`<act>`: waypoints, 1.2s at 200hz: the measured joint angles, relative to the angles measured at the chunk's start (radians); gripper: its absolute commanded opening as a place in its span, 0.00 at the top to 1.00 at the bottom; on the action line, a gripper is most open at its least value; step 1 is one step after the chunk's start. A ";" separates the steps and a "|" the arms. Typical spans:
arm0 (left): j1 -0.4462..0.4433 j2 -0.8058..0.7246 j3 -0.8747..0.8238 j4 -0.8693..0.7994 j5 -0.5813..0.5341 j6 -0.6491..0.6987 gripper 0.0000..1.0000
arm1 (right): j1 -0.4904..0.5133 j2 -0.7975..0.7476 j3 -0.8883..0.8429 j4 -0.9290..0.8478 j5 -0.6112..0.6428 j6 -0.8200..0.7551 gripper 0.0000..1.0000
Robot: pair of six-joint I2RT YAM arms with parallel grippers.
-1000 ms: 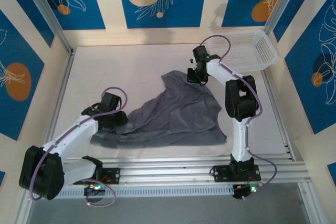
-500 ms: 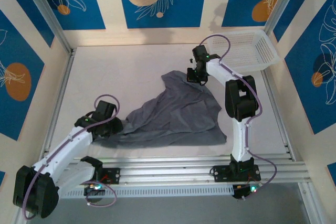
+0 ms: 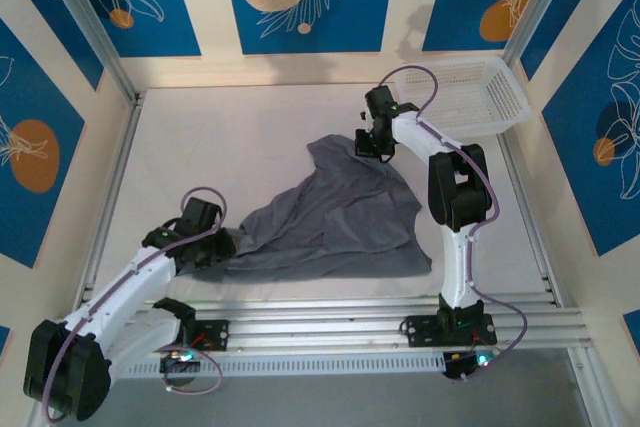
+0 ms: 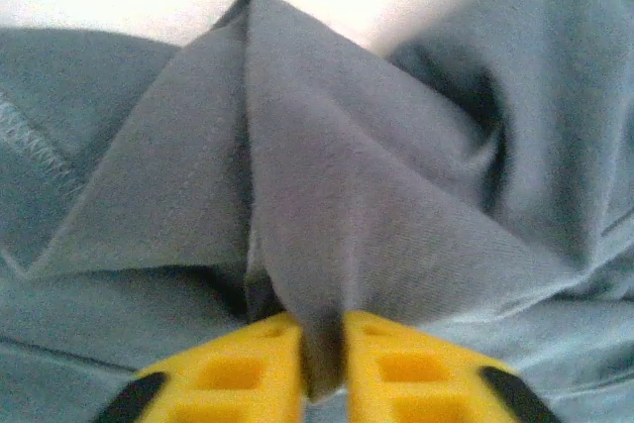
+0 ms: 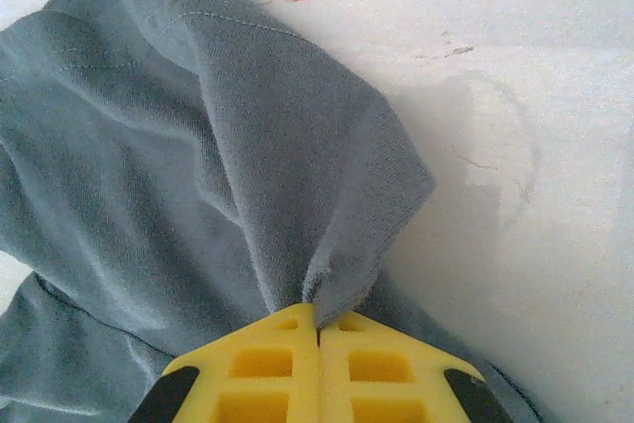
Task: Fold the inside-out t-shirt
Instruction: Fold the T-shirt at the center of the table.
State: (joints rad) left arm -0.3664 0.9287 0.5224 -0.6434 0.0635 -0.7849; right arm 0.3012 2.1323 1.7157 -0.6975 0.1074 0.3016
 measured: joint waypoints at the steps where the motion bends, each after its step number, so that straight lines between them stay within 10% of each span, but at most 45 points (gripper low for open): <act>1: 0.000 0.000 0.000 0.000 0.000 -0.003 0.95 | 0.000 0.000 0.000 0.000 0.000 0.000 1.00; 54: 0.025 0.075 0.142 0.012 -0.029 0.040 1.00 | 0.000 0.000 0.010 -0.006 0.000 0.000 1.00; 140: 0.432 0.489 0.417 0.236 -0.018 0.152 1.00 | -0.092 0.000 0.020 0.006 -0.053 0.020 1.00; 240: 0.635 0.700 0.529 0.263 0.058 0.258 1.00 | -0.142 0.000 0.058 0.039 -0.099 0.091 1.00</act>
State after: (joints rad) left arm 0.2684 1.6283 1.0519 -0.3805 0.1219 -0.5266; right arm 0.1589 2.1323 1.7733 -0.6582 0.0082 0.3927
